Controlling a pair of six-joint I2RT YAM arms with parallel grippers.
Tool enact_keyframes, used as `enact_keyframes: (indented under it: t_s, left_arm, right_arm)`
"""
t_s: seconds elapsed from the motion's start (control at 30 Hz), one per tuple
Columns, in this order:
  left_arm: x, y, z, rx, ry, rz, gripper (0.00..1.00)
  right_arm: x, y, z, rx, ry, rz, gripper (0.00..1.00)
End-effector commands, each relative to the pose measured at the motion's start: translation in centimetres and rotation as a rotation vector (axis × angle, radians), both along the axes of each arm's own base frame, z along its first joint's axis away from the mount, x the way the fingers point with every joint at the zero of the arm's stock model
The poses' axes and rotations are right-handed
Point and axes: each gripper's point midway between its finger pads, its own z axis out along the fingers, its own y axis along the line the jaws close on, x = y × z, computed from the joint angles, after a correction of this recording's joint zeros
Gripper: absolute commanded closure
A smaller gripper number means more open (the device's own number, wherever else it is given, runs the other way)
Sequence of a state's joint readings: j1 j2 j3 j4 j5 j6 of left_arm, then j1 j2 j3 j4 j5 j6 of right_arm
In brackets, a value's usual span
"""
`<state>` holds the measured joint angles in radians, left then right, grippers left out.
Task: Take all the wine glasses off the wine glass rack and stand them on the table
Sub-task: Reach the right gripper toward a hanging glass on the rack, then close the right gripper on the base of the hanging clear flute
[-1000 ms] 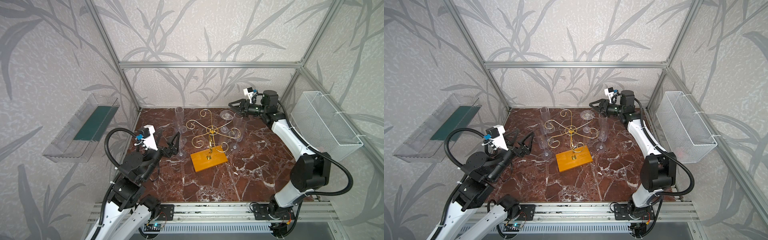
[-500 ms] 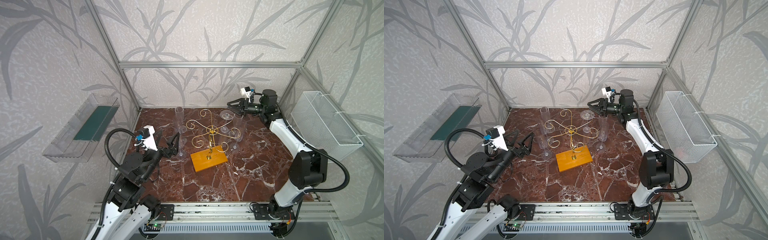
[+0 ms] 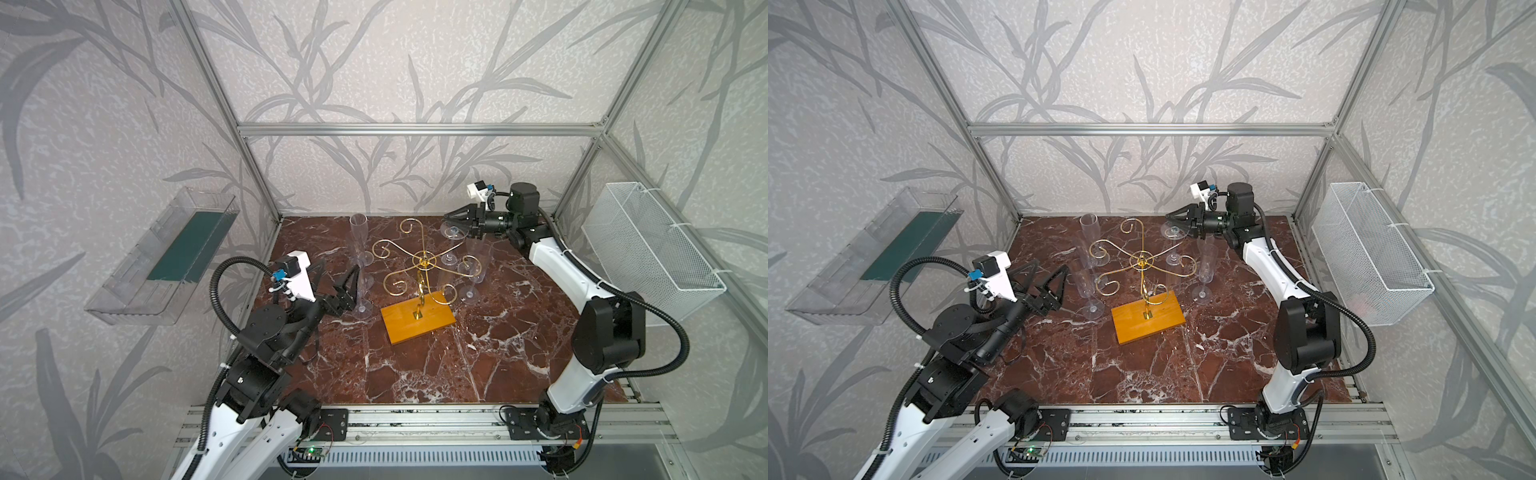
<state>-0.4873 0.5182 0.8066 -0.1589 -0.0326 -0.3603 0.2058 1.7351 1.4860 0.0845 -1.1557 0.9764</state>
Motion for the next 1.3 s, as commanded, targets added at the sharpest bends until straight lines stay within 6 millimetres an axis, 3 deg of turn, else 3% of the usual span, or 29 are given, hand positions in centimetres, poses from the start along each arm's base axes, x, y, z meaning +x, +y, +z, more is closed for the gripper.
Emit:
enact_keyframes:
  t_s: [0.0,0.2,0.83,1.13,1.17,1.27]
  left_arm:
    - [0.1,0.5,-0.4,-0.014,0.012,0.022,0.04]
    - [0.1,0.6,-0.4,-0.014,0.01,0.027,0.04]
    - [-0.1,0.8,-0.4,-0.01,0.015,0.034,0.04]
    - [-0.3,1.1,-0.3,-0.017,0.008,0.044,0.04]
    - [-0.3,1.1,-0.3,-0.018,0.009,0.043,0.04]
    - [-0.3,1.2,-0.3,-0.018,0.01,0.047,0.04]
  right_arm:
    - [-0.4,0.0,1.2,0.014,-0.039,0.02,0.69]
    - [-0.6,0.0,1.7,0.024,-0.045,0.019,0.79]
    - [-0.8,0.0,1.5,0.029,-0.027,0.02,0.97]
    - [-0.8,0.1,3.2,0.1,0.007,0.027,1.0]
    - [-1.5,0.0,4.5,0.11,-0.018,0.028,1.0]
    - [-1.8,-0.1,5.2,0.117,-0.013,0.032,1.0]
